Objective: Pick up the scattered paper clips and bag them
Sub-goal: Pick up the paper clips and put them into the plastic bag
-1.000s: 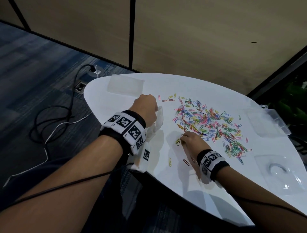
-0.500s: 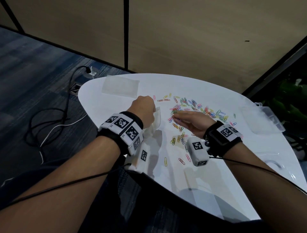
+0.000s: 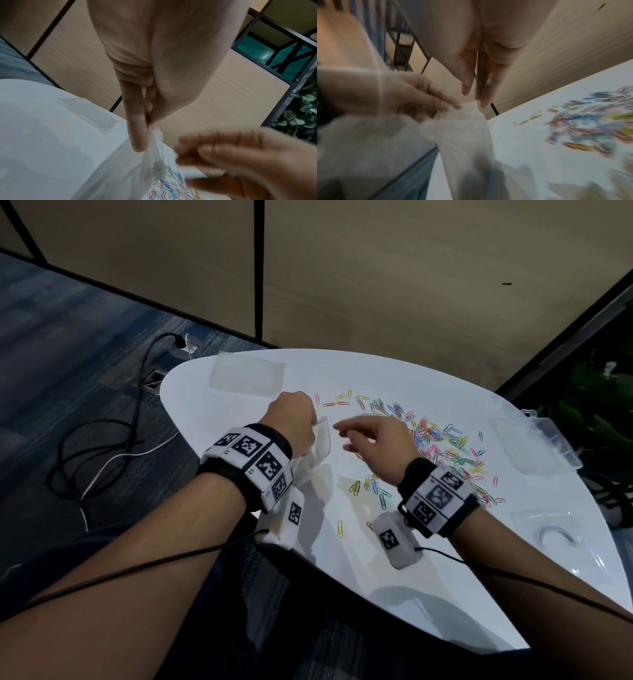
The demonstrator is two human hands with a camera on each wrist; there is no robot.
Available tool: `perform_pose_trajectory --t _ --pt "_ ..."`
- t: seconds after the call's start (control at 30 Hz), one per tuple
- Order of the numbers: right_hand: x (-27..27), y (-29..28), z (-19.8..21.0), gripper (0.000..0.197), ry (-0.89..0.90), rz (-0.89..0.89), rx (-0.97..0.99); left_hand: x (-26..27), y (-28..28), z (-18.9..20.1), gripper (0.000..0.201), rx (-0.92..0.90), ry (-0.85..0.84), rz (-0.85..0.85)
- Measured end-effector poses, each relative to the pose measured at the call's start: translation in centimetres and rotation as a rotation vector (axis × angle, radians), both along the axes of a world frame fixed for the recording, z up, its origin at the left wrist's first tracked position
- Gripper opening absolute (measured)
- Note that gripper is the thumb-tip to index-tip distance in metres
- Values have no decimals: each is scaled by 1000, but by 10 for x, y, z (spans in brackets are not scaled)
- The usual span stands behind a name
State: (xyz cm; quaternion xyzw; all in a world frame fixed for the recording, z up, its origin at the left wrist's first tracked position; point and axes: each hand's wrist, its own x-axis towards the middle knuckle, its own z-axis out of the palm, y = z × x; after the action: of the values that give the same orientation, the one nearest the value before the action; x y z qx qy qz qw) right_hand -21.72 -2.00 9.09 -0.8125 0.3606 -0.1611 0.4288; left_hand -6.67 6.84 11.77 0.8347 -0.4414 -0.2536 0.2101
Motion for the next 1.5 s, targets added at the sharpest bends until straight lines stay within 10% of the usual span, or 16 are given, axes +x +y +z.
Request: perform_pose_trajectory --t 0.23,0.7,0.97,1.2,1.33,1.5 --pt "-91 23 -108 56 627 983 -804 3 3 3 25 32 -6 -18" --pt "-68 -89 -132 57 962 377 -652 2 -3 -3 34 40 -24 -35" --pt "-55 -90 -107 18 751 171 -534 -7 -7 -2 30 49 -5 -54" --pt "-67 -92 -51 12 112 -421 324 -24 -19 -5 28 58 117 -60" --pt "-57 -63 -19 13 -258 -366 710 -40 -27 -6 32 50 95 -104" --pt "-42 -31 -26 12 -309 -382 898 -62 -38 -11 24 7 96 -103"
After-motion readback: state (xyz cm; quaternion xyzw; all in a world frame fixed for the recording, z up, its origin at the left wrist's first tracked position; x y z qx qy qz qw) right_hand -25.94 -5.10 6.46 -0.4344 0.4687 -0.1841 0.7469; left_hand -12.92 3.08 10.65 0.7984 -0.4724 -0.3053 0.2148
